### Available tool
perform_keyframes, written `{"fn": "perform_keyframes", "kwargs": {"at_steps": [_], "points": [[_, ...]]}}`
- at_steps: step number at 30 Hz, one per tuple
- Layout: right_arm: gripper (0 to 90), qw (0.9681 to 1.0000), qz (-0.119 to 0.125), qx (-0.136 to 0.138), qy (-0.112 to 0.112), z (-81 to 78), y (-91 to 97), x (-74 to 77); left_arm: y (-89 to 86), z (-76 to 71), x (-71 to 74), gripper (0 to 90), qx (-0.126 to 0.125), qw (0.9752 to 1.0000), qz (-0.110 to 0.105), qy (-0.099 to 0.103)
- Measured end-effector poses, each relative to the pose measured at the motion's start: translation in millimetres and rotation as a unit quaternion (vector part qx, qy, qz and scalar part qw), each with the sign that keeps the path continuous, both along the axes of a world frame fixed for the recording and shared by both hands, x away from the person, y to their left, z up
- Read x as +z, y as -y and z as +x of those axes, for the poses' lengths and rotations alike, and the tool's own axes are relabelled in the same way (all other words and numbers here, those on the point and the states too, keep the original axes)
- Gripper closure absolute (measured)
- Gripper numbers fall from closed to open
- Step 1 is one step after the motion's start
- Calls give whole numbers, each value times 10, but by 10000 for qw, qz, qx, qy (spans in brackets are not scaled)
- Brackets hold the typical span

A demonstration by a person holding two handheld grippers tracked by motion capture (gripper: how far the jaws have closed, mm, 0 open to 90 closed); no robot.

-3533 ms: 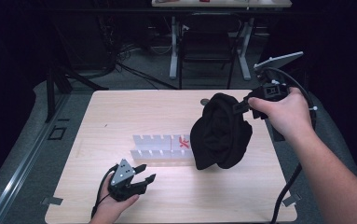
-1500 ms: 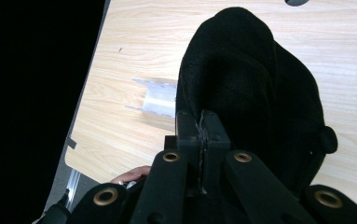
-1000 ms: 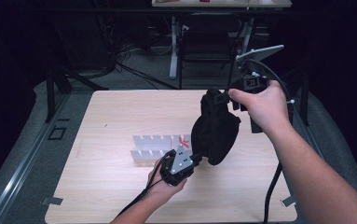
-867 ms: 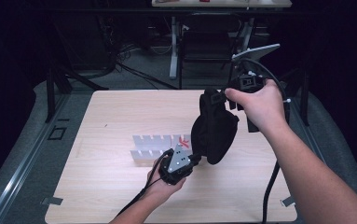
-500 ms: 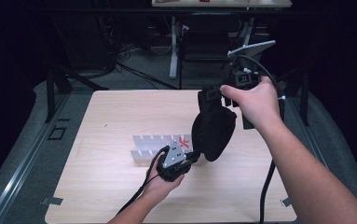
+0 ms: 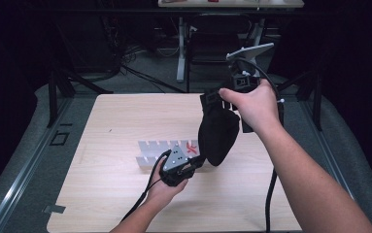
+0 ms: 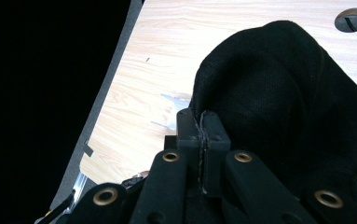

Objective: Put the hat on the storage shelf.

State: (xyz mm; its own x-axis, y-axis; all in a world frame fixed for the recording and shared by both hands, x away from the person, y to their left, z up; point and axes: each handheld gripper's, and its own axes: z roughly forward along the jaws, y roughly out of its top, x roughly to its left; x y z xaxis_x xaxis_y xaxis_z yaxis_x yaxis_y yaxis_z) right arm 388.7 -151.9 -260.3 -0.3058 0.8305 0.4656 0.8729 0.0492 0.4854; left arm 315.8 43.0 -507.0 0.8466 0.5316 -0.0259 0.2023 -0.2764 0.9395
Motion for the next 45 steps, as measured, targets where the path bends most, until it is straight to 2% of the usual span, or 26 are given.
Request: {"fn": "perform_keyframes", "kwargs": {"at_steps": [7,12,13,16,17,21,22,23,24,25,27,31,32,34,38,42,45], "points": [[885,10000,9,-43,29,32,-6,-7,-67,74,3,829,-178,9998,-81,-90],[884,9999,68,-72,22,78,5,-26,-96,105,-9,827,-209,9993,-192,-231],[883,9999,93,-72,29,92,-4,-41,-122,117,-17,826,-232,9988,-261,-345],[882,9999,136,-56,37,104,-20,-57,-131,114,-32,825,-211,9984,-324,-413],[880,9999,151,-39,39,117,-41,-69,-114,98,-41,825,-79,9987,-347,-376],[878,9998,165,-7,72,138,-90,-84,-111,83,-36,826,-21,9984,-328,-452],[875,9998,191,12,71,148,-128,-94,-92,49,-47,828,102,9988,-284,-386],[873,9998,187,42,76,151,-145,-97,-86,26,-42,830,112,9992,-154,-343],[872,9998,180,78,75,151,-166,-101,-86,26,-42,833,112,9992,-154,-343],[870,9998,159,106,72,150,-185,-104,-52,-13,-51,835,226,9995,-58,-227],[864,9997,140,155,124,147,-215,-110,-52,-18,-54,835,254,9993,-67,-257],[826,9995,165,188,203,134,-243,-100,-29,-45,-62,838,292,9995,18,-136],[826,9995,165,188,203,134,-243,-100,-29,-45,-62,838,292,9995,18,-136],[740,9991,235,203,300,120,-245,-89,-39,-43,-64,838,316,9994,7,-159],[703,9986,245,211,413,77,-221,-50,-58,-45,-99,839,404,9990,-70,-197],[699,9978,341,200,524,30,-139,-3,-80,-50,-129,840,446,9987,-103,-219],[698,9975,318,209,601,-19,-68,44,-89,-51,-135,840,468,9986,-105,-228]]}}
